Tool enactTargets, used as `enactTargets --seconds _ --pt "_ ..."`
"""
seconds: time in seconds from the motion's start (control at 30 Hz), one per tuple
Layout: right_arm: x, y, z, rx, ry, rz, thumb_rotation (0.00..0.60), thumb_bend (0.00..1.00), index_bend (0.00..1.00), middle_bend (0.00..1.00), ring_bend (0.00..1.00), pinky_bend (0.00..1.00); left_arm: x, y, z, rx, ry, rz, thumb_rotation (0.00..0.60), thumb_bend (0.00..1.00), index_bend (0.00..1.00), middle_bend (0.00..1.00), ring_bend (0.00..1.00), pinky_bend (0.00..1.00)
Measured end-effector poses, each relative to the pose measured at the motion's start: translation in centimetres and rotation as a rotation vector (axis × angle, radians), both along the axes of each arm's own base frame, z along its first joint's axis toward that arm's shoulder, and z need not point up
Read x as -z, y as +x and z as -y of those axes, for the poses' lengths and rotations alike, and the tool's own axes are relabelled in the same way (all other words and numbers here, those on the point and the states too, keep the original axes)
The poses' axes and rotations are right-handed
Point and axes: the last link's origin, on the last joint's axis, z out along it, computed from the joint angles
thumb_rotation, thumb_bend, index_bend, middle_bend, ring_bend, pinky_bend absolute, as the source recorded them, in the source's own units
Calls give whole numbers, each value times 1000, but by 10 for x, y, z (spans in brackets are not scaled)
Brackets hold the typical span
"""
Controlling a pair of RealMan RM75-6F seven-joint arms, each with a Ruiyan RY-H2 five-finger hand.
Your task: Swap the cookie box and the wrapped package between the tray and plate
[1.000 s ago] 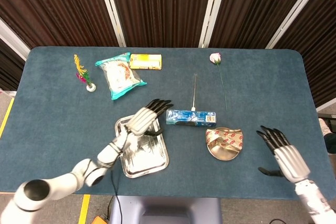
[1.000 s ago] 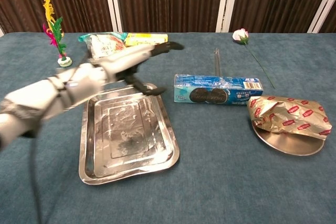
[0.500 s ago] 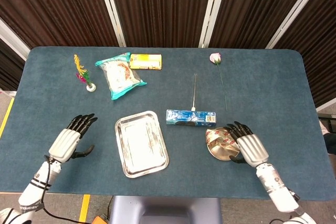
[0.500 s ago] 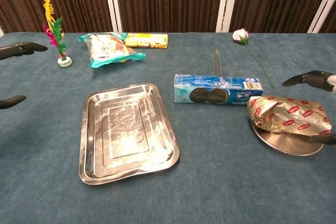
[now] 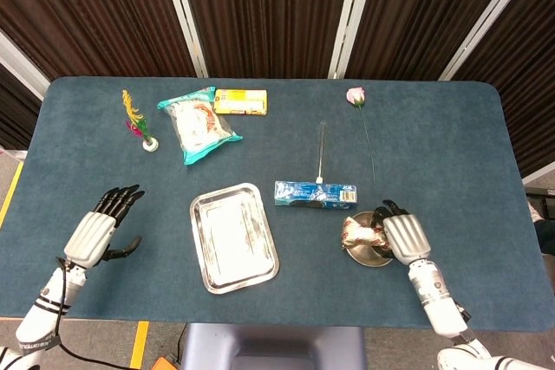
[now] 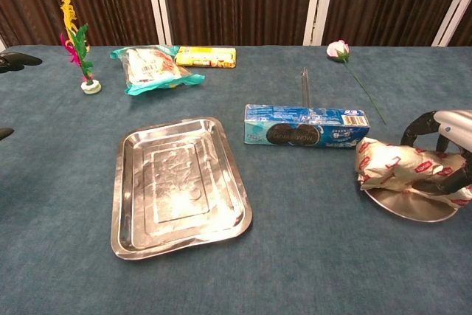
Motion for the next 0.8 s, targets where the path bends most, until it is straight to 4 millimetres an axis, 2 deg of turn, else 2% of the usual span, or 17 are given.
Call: enactTargets --seconds 0.13,0.37,0.53,0.6,0.67,0.7,0.73,0.77,0.8 --pt "-8 5 -4 -23 -43 26 600 395 781 563 402 616 -1 -2 2 -8 10 16 600 373 0 0 0 8" --pt "-27 35 -30 -159 -54 119 600 394 771 570 409 618 -14 -9 15 -23 59 14 600 373 0 0 0 11" --pt "-19 58 -51 -238 51 141 600 391 745 570 409 615 -30 -21 34 -73 138 -21 600 372 0 0 0 11" --pt "-9 64 -52 -254 98 126 600 390 641 567 407 601 -36 -24 41 -85 167 -36 600 372 0 0 0 10" --pt "2 69 -53 -265 147 116 600 377 345 473 346 497 -38 -26 44 -88 181 -39 600 373 0 0 0 11" --pt "10 72 -54 -269 182 111 600 348 169 374 268 407 -39 -26 45 -89 184 -37 600 373 0 0 0 12" --pt "15 74 -54 -269 210 108 600 305 49 262 172 316 -39 -27 45 -91 186 -34 600 373 0 0 0 15" --pt "19 75 -54 -266 237 106 600 255 2 166 85 237 -40 -28 46 -95 189 -28 600 373 0 0 0 18" --pt "24 76 -54 -257 274 106 600 217 0 99 39 177 -40 -29 46 -99 191 -24 600 373 0 0 0 19"
